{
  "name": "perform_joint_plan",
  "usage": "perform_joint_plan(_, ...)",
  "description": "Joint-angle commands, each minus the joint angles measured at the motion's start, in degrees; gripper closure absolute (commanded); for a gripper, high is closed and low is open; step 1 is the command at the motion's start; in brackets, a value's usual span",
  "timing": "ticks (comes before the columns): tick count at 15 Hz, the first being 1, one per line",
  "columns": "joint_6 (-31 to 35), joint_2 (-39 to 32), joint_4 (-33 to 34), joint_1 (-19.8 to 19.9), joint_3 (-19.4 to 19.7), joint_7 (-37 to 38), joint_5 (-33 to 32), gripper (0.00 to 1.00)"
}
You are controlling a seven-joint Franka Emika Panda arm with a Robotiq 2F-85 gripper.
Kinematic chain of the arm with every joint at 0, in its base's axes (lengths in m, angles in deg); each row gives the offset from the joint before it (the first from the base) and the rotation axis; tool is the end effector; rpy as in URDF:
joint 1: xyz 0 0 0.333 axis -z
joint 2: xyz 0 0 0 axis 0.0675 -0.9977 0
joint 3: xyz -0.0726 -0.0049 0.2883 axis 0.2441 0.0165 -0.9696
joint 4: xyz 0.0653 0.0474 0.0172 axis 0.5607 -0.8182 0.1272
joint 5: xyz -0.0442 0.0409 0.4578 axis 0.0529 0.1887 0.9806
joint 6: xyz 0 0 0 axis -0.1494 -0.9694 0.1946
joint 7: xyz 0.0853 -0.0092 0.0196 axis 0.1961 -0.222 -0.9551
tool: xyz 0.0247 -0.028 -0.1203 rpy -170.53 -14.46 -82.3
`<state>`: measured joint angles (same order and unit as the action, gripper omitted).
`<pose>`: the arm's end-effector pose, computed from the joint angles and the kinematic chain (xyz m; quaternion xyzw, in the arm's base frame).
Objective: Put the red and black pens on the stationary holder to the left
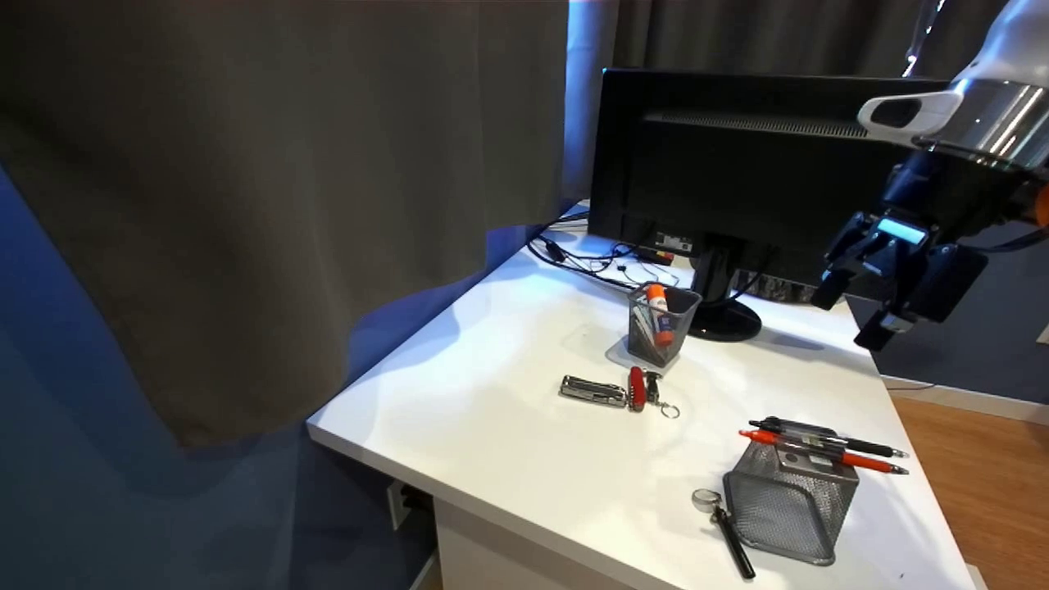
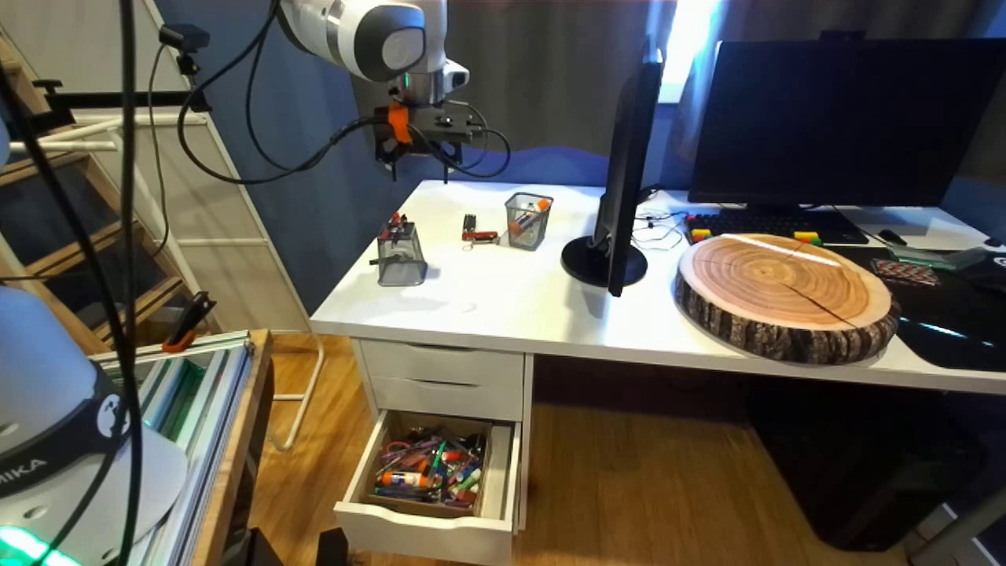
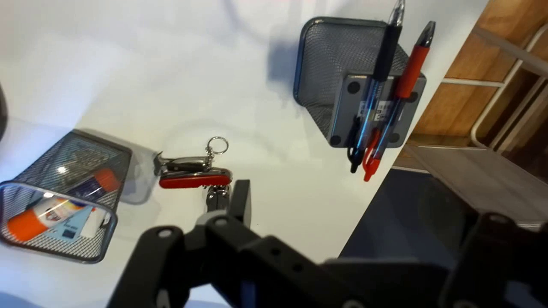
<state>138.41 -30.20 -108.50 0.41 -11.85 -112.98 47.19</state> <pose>0.4056 0.4467 0.2017 -0.7572 -0.6352 -0.0926 0.1204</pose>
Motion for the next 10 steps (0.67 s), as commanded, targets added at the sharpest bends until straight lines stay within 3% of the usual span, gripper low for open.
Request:
perform_joint_plan(1,-1.24,9.40,-3.24,-1.72,1.82,0.89,0.26,0.00)
perform_joint_plan(8,-3.29,16.82,-4.26,-7.13,6.89,-0.89,5.44,0.00)
perform_joint_plan(10,-2.12,14.02,-2.66,-9.13,8.95,0.07,3.11,0.00)
